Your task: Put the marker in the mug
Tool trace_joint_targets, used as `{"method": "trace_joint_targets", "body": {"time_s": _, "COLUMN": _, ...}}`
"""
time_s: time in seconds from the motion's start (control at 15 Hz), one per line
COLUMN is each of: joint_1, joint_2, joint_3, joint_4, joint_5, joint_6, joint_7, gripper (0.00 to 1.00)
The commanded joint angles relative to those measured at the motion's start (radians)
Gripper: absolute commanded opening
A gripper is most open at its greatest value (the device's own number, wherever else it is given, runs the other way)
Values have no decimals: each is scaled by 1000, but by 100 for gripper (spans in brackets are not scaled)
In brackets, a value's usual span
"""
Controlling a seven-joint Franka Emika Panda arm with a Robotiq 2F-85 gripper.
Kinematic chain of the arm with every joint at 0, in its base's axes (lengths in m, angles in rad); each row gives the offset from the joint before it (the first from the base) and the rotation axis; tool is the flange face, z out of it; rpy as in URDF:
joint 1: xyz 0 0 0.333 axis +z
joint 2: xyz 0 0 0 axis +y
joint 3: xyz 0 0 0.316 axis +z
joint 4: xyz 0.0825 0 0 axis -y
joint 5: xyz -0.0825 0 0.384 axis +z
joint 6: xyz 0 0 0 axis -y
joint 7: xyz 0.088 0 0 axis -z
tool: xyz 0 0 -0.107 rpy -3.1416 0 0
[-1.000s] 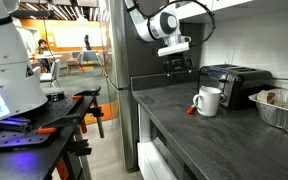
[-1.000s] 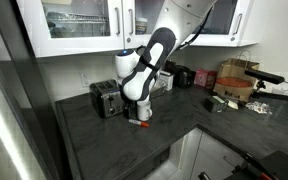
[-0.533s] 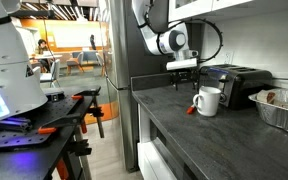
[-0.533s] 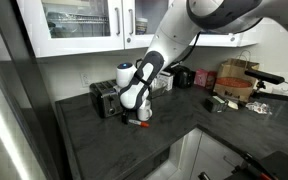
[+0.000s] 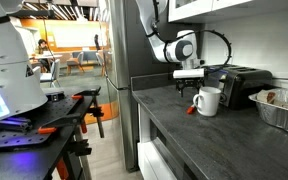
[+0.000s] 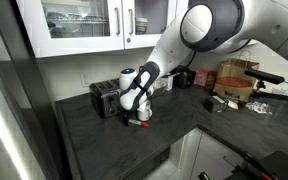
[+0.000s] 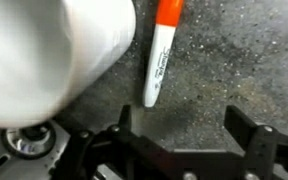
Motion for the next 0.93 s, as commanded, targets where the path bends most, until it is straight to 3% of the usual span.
{"method": "trace_joint_targets", "body": {"time_s": 0.0, "joint_1": -18, "joint_2": 43, "joint_3": 22, "joint_4": 74, "joint_5": 25, "joint_6": -62, "joint_7": -48, "gripper": 100}}
{"method": "trace_joint_targets", "body": {"time_s": 0.27, "joint_1": -55, "joint_2": 86, "joint_3": 54, "joint_4": 131, "joint_5": 53, "joint_6": -102, "joint_7": -90, "gripper": 96}}
{"method": "trace_joint_targets", "body": {"time_s": 0.33, "joint_1": -60, "joint_2": 95, "joint_3": 55, "joint_4": 145, "joint_5": 59, "joint_6": -113, "joint_7": -100, "gripper": 72}}
{"method": "trace_joint_targets", "body": {"time_s": 0.47, "joint_1": -71, "joint_2": 108, "joint_3": 55, "joint_4": 167, "joint_5": 74, "joint_6": -125, "joint_7": -113, "gripper": 71}}
{"method": "trace_joint_targets", "body": {"time_s": 0.87, "joint_1": -109, "joint_2": 144, "joint_3": 95, "joint_4": 206, "joint_5": 110, "joint_6": -144, "joint_7": -173, "gripper": 24}}
